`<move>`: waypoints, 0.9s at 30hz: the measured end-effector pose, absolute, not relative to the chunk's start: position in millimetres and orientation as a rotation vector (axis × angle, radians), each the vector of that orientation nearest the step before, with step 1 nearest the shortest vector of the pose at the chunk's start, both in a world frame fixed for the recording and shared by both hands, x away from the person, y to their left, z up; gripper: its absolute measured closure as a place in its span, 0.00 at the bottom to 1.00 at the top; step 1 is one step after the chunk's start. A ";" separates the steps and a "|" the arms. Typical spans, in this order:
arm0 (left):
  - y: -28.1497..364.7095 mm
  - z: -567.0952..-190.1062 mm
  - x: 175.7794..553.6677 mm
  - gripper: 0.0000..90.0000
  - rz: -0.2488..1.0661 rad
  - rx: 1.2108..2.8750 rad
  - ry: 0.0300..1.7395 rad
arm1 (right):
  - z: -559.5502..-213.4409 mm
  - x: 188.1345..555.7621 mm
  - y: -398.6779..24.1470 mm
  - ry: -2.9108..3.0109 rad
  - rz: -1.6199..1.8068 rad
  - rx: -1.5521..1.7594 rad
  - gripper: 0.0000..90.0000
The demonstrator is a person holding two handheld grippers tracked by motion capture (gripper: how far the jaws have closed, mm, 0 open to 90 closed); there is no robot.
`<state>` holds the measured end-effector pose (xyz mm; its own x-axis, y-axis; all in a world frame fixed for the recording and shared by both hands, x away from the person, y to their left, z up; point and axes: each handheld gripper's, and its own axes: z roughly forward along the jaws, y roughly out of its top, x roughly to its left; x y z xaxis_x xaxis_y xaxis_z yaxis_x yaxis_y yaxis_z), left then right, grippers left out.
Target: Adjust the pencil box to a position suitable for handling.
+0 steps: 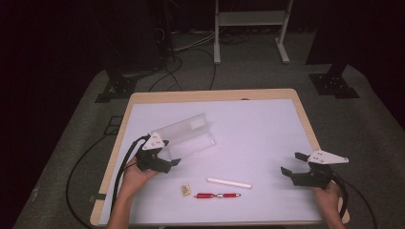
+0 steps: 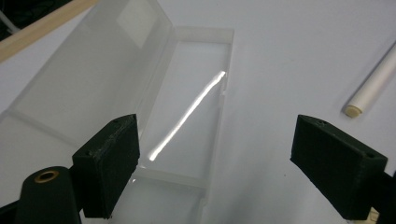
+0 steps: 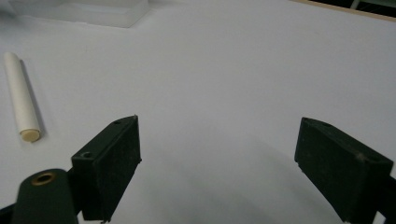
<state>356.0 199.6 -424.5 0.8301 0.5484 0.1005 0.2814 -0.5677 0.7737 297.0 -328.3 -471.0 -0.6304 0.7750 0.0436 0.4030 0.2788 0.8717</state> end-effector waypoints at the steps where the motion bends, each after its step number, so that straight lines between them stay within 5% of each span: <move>1: 198.3 -425.5 357.4 0.18 0.414 2.202 0.600 | -471.1 297.2 -328.3 2.164 1.297 1.060 0.15; 18: 183.6 -444.5 378.4 0.40 0.344 2.271 0.572 | -471.3 297.2 -327.8 2.172 1.295 1.057 0.15; 27: 178.3 -454.9 382.9 0.61 0.326 2.294 0.550 | -471.6 297.4 -327.4 2.175 1.290 1.058 0.15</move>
<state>382.9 178.3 -454.9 0.8757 0.4780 0.0681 0.2894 -0.6327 0.7183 297.4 -327.4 -471.6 -0.6349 0.7716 0.0396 0.4048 0.2886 0.8677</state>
